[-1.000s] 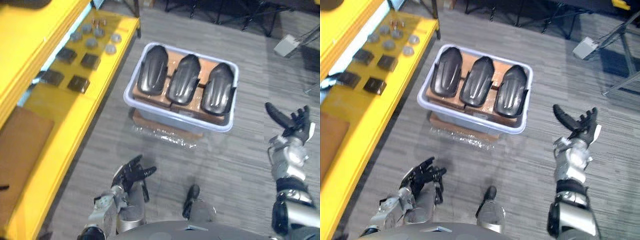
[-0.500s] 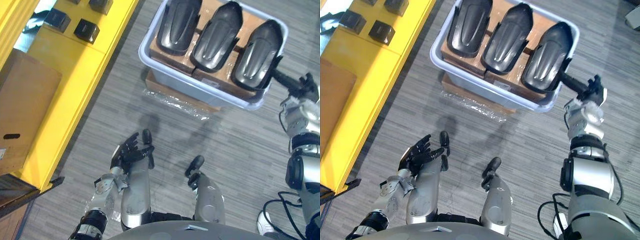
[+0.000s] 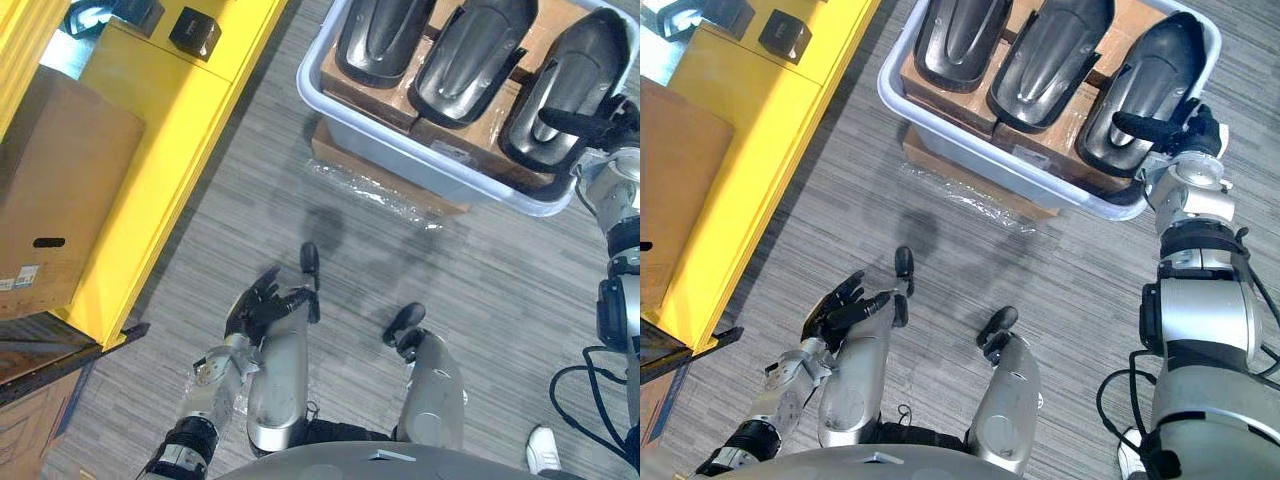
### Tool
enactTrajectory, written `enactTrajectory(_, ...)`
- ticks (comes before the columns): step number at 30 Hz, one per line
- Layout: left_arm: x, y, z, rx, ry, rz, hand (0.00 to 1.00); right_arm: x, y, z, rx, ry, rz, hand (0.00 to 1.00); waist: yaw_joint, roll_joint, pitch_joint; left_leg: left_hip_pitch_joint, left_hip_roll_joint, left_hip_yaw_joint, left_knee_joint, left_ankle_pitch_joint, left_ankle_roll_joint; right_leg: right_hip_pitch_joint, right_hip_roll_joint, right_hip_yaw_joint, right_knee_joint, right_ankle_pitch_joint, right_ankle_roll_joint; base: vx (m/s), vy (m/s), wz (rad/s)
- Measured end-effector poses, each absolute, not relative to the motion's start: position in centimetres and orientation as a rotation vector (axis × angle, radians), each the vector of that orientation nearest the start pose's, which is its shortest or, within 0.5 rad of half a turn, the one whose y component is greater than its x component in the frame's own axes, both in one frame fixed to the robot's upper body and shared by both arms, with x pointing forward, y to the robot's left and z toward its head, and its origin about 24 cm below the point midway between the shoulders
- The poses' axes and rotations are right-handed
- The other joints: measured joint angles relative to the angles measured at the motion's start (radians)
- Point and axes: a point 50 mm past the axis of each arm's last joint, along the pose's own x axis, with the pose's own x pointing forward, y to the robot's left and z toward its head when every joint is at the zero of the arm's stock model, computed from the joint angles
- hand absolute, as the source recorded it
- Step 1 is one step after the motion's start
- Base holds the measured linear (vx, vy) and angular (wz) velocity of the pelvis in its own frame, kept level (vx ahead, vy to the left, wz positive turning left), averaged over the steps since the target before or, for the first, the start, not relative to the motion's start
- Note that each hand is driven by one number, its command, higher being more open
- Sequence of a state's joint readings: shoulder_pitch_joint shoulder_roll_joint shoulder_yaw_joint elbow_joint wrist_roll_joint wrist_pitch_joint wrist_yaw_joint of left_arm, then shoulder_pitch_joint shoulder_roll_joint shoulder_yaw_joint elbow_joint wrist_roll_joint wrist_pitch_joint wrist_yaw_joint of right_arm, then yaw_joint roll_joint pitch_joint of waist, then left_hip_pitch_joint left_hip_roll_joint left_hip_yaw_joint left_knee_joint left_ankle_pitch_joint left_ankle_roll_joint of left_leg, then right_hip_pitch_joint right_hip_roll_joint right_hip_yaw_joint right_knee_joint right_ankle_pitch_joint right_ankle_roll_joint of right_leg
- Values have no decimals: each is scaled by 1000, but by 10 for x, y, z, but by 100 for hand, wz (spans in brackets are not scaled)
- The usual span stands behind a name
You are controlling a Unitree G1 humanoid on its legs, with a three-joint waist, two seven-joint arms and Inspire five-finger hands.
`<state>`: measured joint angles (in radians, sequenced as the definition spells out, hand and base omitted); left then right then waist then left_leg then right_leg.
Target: Walk over and take three plastic housings, then place them on the shelf
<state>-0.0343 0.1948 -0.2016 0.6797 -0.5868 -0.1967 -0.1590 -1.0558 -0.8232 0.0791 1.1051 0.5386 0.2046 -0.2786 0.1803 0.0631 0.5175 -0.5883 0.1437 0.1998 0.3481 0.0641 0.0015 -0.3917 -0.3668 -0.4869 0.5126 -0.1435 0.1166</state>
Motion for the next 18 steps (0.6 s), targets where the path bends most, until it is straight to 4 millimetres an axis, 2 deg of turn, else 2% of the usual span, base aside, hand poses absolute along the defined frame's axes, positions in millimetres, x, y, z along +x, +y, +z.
enactTrajectory(6, 214, 169, -80, -362, 453, -62, 100, 357, -370, 207, -59, 170, -781, 100, 9, 13, 5, -20, 0, -9, 1, 15, 2, -33, -11, -3, 51, -30, -10, 32, -75, 5)
enactTrajectory(7, 214, 169, -80, -362, 453, -62, 100, 357, -370, 208, -59, 169, -783, 0, 9, 13, 5, -20, 0, -10, 1, 15, 1, -35, -13, -3, 58, -33, -11, 45, -78, 3)
enactTrajectory(12, 214, 168, -80, -361, 453, -65, 100, 355, -373, 207, -65, 188, -841, 0, 10, 14, 5, -24, -1, -17, 9, 15, 0, -37, -19, -7, 81, -50, -13, 25, -56, 5)
enactTrajectory(18, 213, 170, -80, -357, 460, -64, 100, 341, -393, 208, -125, 229, -920, 0, 2, 16, 4, -24, -5, -21, -6, 23, -10, -44, -25, -13, 94, -57, -17, 26, -44, 3)
